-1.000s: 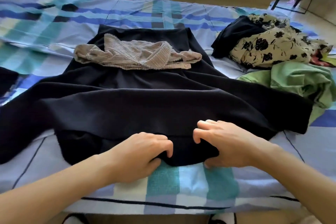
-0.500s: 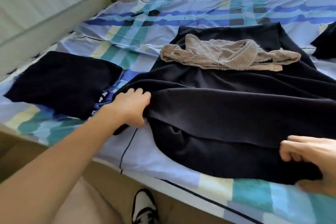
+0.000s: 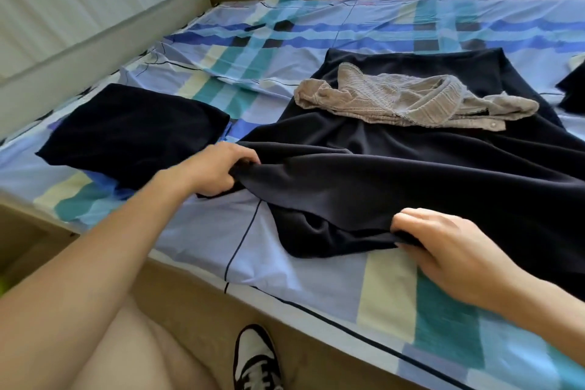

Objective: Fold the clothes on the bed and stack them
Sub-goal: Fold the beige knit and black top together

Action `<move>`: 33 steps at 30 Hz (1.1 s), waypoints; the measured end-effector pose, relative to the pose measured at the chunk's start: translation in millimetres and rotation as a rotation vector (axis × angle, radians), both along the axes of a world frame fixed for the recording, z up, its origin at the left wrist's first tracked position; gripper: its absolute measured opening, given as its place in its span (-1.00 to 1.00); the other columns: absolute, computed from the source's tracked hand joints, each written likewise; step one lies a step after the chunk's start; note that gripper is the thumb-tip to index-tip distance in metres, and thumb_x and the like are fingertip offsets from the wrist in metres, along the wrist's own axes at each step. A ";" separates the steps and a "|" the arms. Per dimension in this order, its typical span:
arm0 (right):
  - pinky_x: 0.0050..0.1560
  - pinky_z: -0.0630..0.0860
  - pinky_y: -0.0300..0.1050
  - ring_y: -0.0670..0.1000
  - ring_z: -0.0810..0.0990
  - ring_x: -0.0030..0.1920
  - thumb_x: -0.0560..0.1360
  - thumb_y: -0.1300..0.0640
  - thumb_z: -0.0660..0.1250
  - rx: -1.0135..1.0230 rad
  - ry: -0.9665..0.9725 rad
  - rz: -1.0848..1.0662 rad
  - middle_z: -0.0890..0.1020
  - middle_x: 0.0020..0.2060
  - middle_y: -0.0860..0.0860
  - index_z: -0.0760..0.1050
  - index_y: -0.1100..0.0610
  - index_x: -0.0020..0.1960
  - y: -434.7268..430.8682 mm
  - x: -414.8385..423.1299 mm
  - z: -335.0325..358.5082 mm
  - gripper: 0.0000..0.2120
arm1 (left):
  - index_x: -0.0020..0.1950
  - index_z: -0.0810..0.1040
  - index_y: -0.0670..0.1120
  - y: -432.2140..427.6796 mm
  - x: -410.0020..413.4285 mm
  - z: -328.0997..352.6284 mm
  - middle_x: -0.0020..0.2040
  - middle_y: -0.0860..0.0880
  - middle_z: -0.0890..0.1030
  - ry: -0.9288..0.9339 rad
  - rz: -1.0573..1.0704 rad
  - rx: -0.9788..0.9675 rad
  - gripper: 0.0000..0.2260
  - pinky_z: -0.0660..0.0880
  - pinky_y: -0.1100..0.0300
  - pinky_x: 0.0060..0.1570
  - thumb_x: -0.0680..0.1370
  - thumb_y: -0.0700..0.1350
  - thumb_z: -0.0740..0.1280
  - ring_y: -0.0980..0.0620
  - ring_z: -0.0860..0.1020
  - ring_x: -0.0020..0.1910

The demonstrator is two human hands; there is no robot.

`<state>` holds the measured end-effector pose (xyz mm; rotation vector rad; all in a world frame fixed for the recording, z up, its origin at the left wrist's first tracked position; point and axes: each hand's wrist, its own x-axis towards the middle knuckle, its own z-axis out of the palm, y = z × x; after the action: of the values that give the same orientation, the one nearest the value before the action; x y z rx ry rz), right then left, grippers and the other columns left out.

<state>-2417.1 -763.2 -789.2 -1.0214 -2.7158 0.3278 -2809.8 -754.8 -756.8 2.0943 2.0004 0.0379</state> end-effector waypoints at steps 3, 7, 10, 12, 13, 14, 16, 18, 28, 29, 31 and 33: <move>-0.29 0.44 -0.09 -0.10 0.49 -0.30 0.58 0.08 0.28 -0.101 0.175 -0.047 0.49 -0.32 -0.13 0.38 -0.02 -0.20 10.7 8.8 13.9 -0.81 | -0.13 0.63 0.16 -10.0 -17.9 37.8 -0.19 0.11 0.61 0.012 0.097 0.046 -0.49 0.43 0.23 -0.23 0.29 -0.44 0.20 0.06 0.60 -0.14; -0.27 0.46 -0.05 -0.05 0.55 -0.34 0.60 0.05 0.28 -0.255 0.237 -0.012 0.53 -0.35 -0.02 0.46 0.12 -0.23 14.2 23.0 22.7 -0.75 | -0.23 0.62 0.16 -22.9 -29.8 59.5 -0.23 0.10 0.61 0.039 0.181 0.000 -0.52 0.44 0.26 -0.24 0.33 -0.44 0.20 0.10 0.59 -0.15; -0.21 0.50 -0.06 -0.14 0.57 -0.25 0.57 -0.10 0.29 -0.254 0.106 0.036 0.55 -0.27 -0.12 0.46 -0.03 -0.21 11.2 27.5 11.1 -0.77 | -0.08 0.54 0.33 -24.4 -20.2 51.0 0.00 0.08 0.53 0.161 0.227 -0.111 -0.48 0.44 0.00 0.20 0.37 -0.34 0.21 -0.09 0.47 0.14; -0.15 0.50 -0.13 -0.20 0.53 -0.16 0.50 -0.27 0.29 -0.220 -0.082 0.102 0.50 -0.16 -0.22 0.40 -0.13 -0.19 6.1 27.0 5.9 -0.76 | 0.08 0.46 0.36 -25.2 0.5 45.9 0.12 0.12 0.45 0.137 0.138 -0.131 -0.46 0.37 -0.04 0.32 0.34 -0.27 0.25 -0.08 0.42 0.21; -0.11 0.48 -0.17 -0.19 0.51 -0.11 0.45 -0.35 0.29 -0.217 -0.154 0.118 0.47 -0.11 -0.23 0.38 -0.14 -0.19 3.5 26.7 5.3 -0.70 | 0.13 0.44 0.35 -26.6 14.8 42.7 0.15 0.15 0.45 0.060 0.038 -0.136 -0.46 0.38 -0.01 0.33 0.31 -0.22 0.29 -0.01 0.42 0.22; -0.08 0.46 -0.22 -0.17 0.48 -0.07 0.40 -0.40 0.29 -0.218 -0.186 0.121 0.44 -0.09 -0.23 0.36 -0.12 -0.19 0.9 26.2 7.0 -0.64 | 0.17 0.44 0.32 -28.6 33.2 38.3 0.17 0.16 0.45 -0.022 -0.070 -0.155 -0.47 0.39 0.06 0.32 0.31 -0.16 0.35 0.07 0.43 0.22; -0.06 0.41 -0.27 -0.12 0.45 -0.05 0.40 -0.45 0.29 -0.246 -0.149 0.133 0.42 -0.08 -0.21 0.36 -0.11 -0.17 -2.3 22.4 16.3 -0.59 | 0.30 0.41 0.21 -33.8 68.3 22.4 0.23 0.19 0.42 -0.097 -0.254 -0.200 -0.46 0.37 0.22 0.29 0.37 -0.01 0.48 0.19 0.39 0.22; -0.08 0.45 -0.16 -0.08 0.46 -0.10 0.48 -0.39 0.25 -0.288 -0.006 0.104 0.44 -0.10 -0.16 0.37 -0.09 -0.15 2.0 22.1 21.8 -0.63 | 0.42 0.33 0.16 -35.2 96.6 1.3 0.29 0.23 0.36 -0.067 -0.364 -0.142 -0.39 0.34 0.26 0.26 0.43 0.17 0.47 0.22 0.36 0.23; 0.04 0.40 -0.11 -0.07 0.45 0.11 0.47 -0.27 0.27 0.025 -0.449 -0.016 0.40 0.02 -0.18 0.30 -0.13 0.07 27.2 51.1 13.1 -0.68 | 0.11 0.51 0.10 -7.5 131.7 -48.3 -0.07 0.15 0.51 0.221 -0.508 0.316 -0.72 0.49 0.17 -0.19 0.45 0.03 0.47 0.09 0.52 -0.14; 0.04 0.41 -0.10 -0.06 0.47 0.11 0.50 -0.21 0.27 0.030 -0.432 -0.025 0.42 0.02 -0.17 0.33 -0.12 0.06 28.8 52.0 14.8 -0.75 | 0.22 0.49 0.10 -5.2 134.0 -46.8 0.01 0.13 0.50 0.228 -0.512 0.311 -0.62 0.49 0.17 -0.13 0.44 0.11 0.45 0.08 0.50 -0.07; 0.05 0.44 -0.09 -0.05 0.49 0.12 0.56 -0.11 0.23 0.020 -0.406 -0.033 0.45 0.01 -0.16 0.37 -0.10 0.04 31.7 54.4 18.7 -0.87 | 0.39 0.40 0.09 -3.5 140.4 -42.8 0.20 0.10 0.44 0.218 -0.533 0.289 -0.44 0.46 0.17 0.03 0.45 0.27 0.37 0.07 0.45 0.09; 0.06 0.47 -0.06 -0.08 0.50 0.09 0.57 -0.08 0.20 -0.081 -0.393 -0.020 0.48 -0.03 -0.15 0.38 -0.08 -0.02 32.9 57.9 22.7 -0.91 | 0.44 0.38 0.09 -2.6 149.9 -41.0 0.33 0.07 0.39 0.192 -0.557 0.276 -0.36 0.43 0.13 0.16 0.45 0.38 0.26 0.04 0.40 0.24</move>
<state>-2359.2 -730.3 -766.5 -1.2504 -3.0555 0.2577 -2660.0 -757.4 -797.8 2.8590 1.4956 0.0128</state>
